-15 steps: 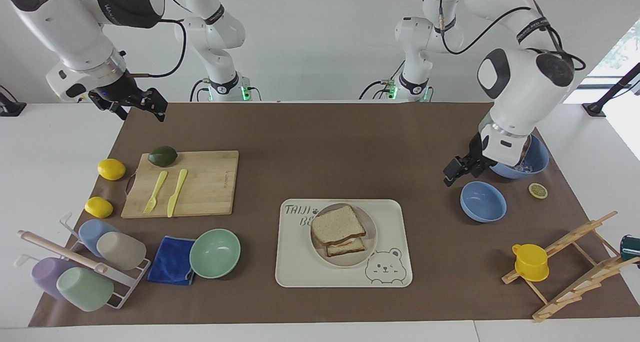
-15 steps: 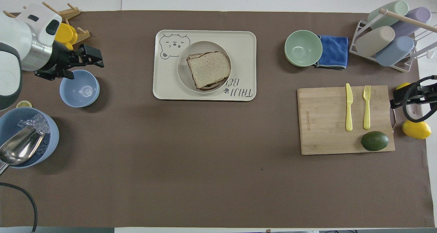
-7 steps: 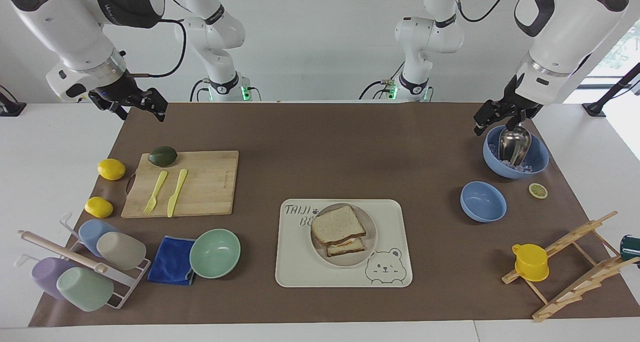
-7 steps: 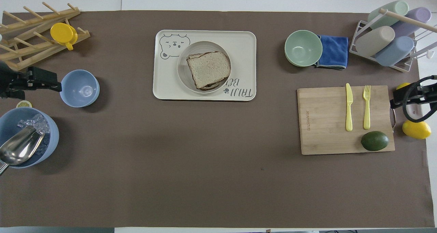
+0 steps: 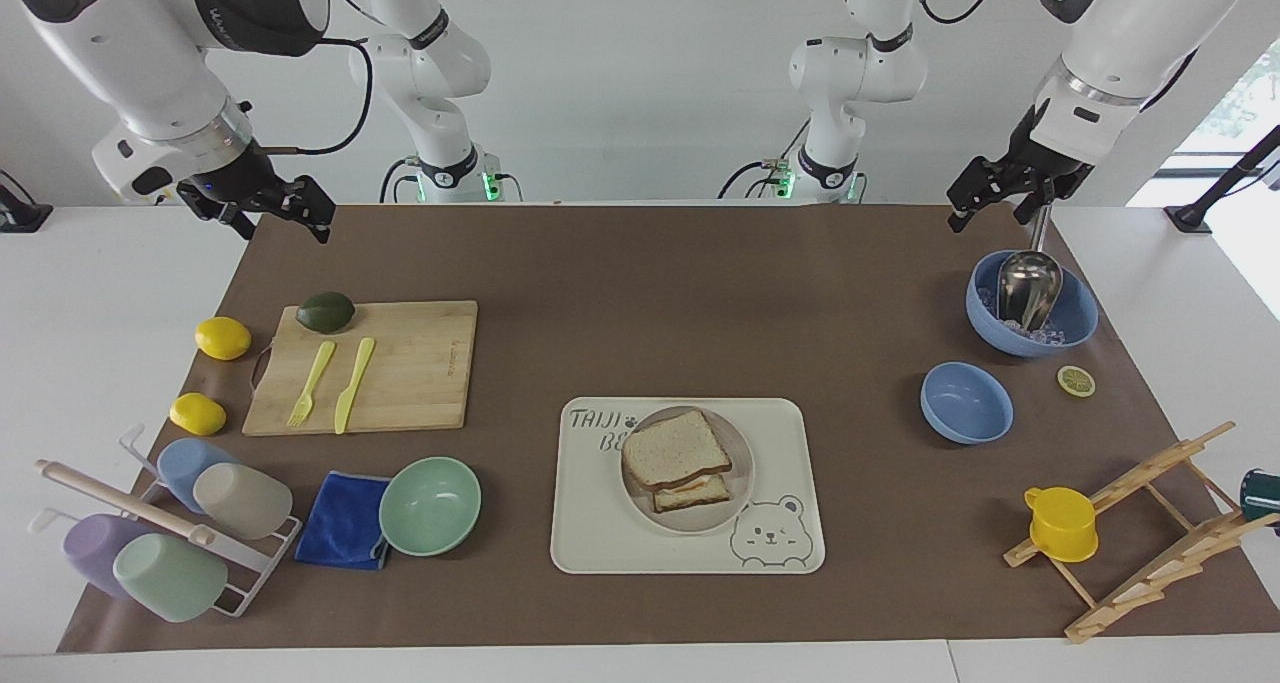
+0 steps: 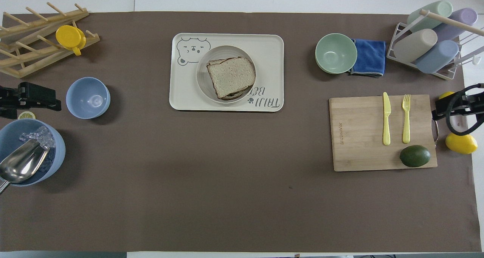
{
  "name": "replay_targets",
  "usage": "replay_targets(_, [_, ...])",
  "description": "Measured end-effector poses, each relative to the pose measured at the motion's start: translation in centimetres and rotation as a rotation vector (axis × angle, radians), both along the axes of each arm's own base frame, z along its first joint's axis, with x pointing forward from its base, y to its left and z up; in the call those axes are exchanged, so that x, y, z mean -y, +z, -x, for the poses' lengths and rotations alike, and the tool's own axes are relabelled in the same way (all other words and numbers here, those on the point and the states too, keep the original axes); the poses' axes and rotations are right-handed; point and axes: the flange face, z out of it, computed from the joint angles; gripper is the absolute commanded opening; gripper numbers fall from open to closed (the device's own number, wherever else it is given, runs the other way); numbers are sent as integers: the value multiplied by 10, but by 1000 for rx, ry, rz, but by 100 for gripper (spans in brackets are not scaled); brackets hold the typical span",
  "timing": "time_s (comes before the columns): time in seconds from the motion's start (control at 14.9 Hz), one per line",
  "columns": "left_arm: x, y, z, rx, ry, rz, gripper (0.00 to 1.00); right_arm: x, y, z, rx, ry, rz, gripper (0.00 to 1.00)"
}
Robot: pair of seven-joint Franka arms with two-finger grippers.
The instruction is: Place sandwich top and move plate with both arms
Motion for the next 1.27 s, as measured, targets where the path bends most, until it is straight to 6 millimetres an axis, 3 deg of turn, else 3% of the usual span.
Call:
replay_targets(0.33, [-1,1,2,-6,-15,-3,100,0,0,0,0,0,0,100])
replay_targets(0.6, [3,-9,9,-50,-30,-6,100,0,0,0,0,0,0,100])
replay_targets(1.0, [16,-26,1,-73,-53,-13,100,0,0,0,0,0,0,100])
replay_targets(1.27, [15,-26,1,-71,-53,-15,100,0,0,0,0,0,0,100])
